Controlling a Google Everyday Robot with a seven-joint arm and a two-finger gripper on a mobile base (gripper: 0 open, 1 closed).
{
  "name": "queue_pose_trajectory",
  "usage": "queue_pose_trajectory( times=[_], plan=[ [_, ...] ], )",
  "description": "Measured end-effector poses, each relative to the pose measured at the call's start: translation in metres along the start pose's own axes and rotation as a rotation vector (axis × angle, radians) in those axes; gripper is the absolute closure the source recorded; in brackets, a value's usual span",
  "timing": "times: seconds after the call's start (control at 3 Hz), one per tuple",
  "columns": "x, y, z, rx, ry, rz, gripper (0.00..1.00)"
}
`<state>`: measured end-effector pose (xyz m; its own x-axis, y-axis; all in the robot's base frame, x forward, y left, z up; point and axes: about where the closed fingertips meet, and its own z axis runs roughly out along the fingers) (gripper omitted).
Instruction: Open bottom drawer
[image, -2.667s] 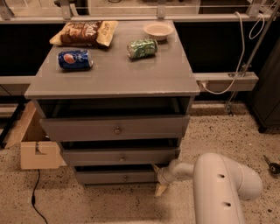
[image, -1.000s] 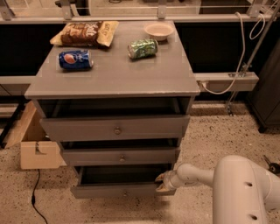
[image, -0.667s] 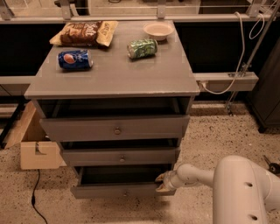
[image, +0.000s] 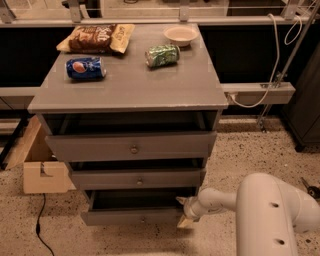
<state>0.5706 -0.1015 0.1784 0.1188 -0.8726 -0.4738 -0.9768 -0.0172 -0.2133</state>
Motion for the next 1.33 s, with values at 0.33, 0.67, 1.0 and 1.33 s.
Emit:
queue_pose_trajectory(
  times=[0.33, 0.67, 1.0, 1.33],
  plan=[
    [-0.009, 0.012, 0.011, -0.051, 0.018, 0.005, 0.0],
    [-0.017, 0.046, 0.014, -0.153, 0.052, 0.027, 0.04],
    [-0.015, 0.068, 0.01, -0.212, 0.069, 0.057, 0.26],
    [-0.011, 0.082, 0.003, -0.232, 0.071, 0.089, 0.5]
  ],
)
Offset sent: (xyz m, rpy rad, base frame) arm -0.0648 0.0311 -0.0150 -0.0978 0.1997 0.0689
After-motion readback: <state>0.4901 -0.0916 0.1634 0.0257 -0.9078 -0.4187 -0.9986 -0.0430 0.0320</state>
